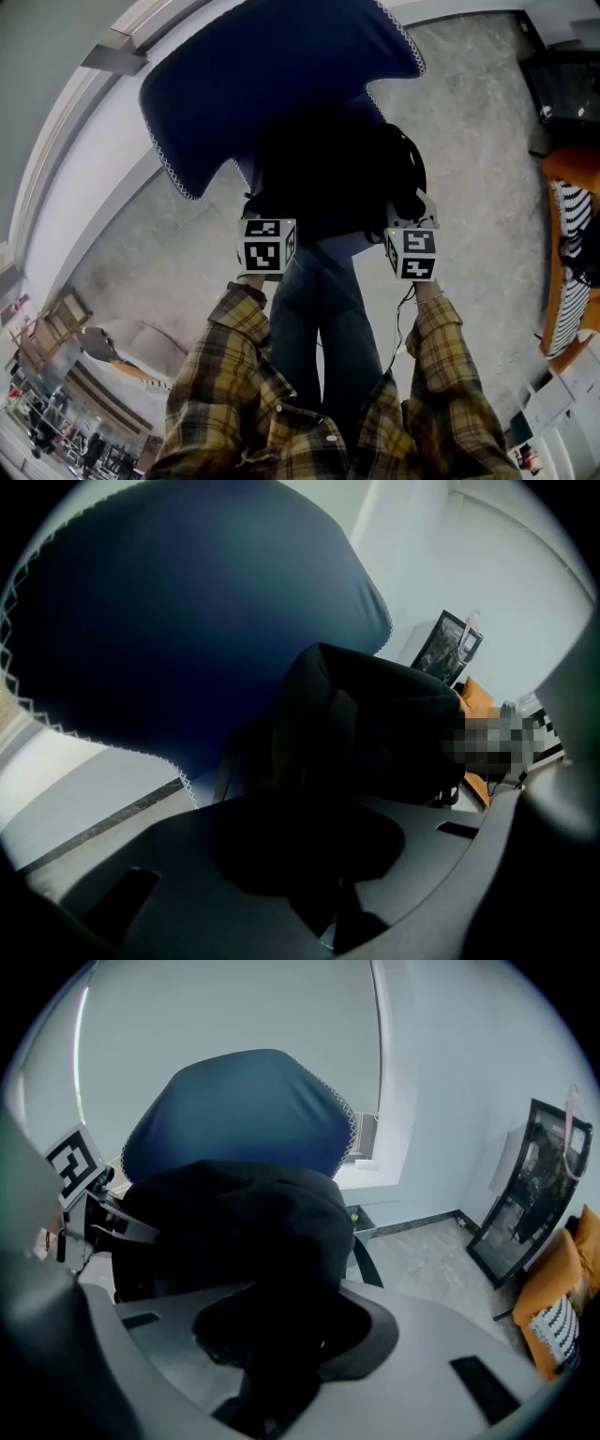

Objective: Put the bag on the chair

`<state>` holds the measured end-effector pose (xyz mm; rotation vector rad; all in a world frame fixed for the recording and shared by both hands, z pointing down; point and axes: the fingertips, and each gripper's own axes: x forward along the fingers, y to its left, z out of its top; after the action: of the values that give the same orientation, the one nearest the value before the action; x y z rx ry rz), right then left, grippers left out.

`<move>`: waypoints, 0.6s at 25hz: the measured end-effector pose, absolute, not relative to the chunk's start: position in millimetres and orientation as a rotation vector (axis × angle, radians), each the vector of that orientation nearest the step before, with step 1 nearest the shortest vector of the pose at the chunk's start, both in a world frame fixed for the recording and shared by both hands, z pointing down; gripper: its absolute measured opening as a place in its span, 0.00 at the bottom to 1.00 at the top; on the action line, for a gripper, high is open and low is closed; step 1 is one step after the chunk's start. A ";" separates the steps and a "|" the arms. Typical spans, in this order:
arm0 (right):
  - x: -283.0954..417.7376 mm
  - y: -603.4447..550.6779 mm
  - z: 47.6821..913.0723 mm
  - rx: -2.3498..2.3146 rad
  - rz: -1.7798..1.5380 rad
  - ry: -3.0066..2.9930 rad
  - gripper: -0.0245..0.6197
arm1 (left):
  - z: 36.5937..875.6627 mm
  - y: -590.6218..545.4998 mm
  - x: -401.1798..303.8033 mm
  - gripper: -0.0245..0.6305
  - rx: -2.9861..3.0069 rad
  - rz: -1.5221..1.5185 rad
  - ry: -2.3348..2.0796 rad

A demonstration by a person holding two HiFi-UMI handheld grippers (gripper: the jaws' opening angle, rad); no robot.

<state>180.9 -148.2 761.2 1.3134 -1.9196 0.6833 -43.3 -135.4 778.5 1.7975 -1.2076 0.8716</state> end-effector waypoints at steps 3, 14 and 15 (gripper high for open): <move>181.5 -143.9 770.0 1.289 0.717 -1.920 0.24 | 785.4 -131.0 -47.8 0.22 1.769 0.874 -1.192; 179.1 -141.3 783.1 1.278 0.807 -1.872 0.27 | 789.8 -129.0 -53.3 0.30 1.753 0.886 -1.202; 180.2 -141.2 781.3 1.284 0.812 -1.872 0.29 | 788.5 -128.7 -53.5 0.30 1.755 0.891 -1.201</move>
<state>180.2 -141.2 781.3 1.2844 -1.8722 0.8123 -53.5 -128.7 788.5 1.7553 -1.2012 0.8906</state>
